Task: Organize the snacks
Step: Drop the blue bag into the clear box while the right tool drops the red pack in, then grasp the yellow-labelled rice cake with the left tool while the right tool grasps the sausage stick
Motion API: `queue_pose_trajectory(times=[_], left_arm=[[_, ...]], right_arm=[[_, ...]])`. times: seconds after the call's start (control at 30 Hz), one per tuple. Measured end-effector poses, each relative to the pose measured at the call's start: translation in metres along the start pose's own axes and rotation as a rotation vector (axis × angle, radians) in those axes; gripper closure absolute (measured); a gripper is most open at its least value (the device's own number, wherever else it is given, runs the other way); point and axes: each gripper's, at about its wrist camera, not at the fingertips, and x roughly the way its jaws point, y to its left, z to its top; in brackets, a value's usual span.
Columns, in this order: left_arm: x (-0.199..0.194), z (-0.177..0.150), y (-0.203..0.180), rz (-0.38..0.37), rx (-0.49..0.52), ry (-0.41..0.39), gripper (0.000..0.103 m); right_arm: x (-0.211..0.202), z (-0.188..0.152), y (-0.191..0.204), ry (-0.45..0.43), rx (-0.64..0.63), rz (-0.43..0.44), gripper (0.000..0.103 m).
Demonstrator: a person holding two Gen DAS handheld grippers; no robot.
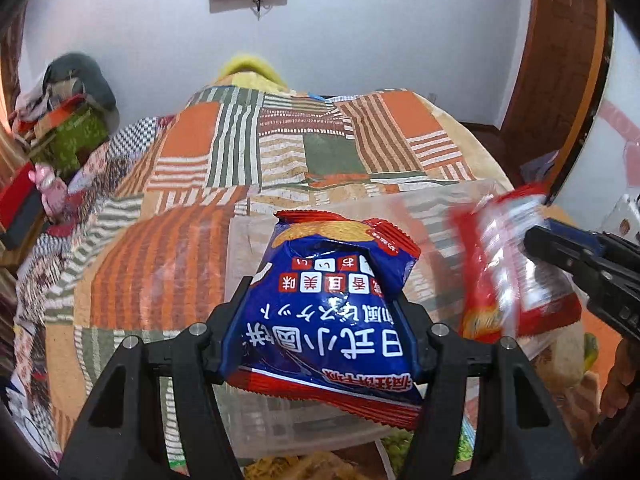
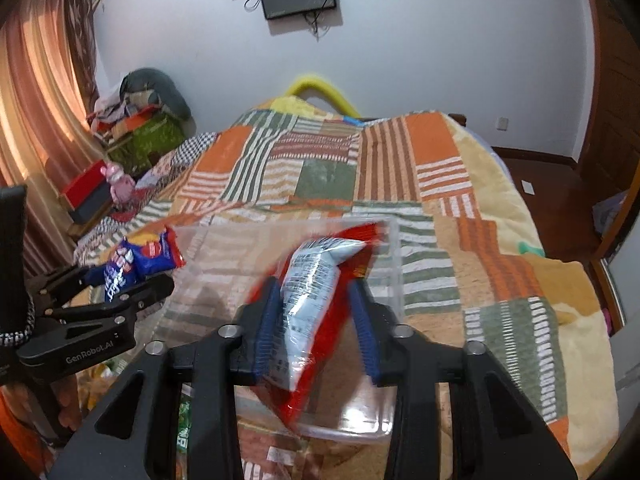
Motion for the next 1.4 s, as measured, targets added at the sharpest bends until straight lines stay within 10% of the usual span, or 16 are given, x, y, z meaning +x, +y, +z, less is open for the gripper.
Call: queue_pose_trajectory(times=[0.3,0.57,0.8,1.4], left_arm=[[0.002,-0.005,-0.013,-0.002,0.074,0.023,0.035],[-0.026,-0.003,-0.008,-0.048,0.025,-0.011,0.017],[-0.075,-0.011,0.001,-0.032,0.034,-0.055,0.012],[-0.157,-0.137,0.052,0.024,-0.018,0.030,0.005]], right_arm=[[0.010,-0.008,0.001,0.092,-0.004,0.040,0.090],[-0.019,-0.009,0.007,0.053,-0.025,0.031,0.054],[-0.056,-0.015,0.023,0.018,-0.066,0.040,0.044],[-0.089,-0.098,0.081,0.109,-0.084,0.133,0.043]])
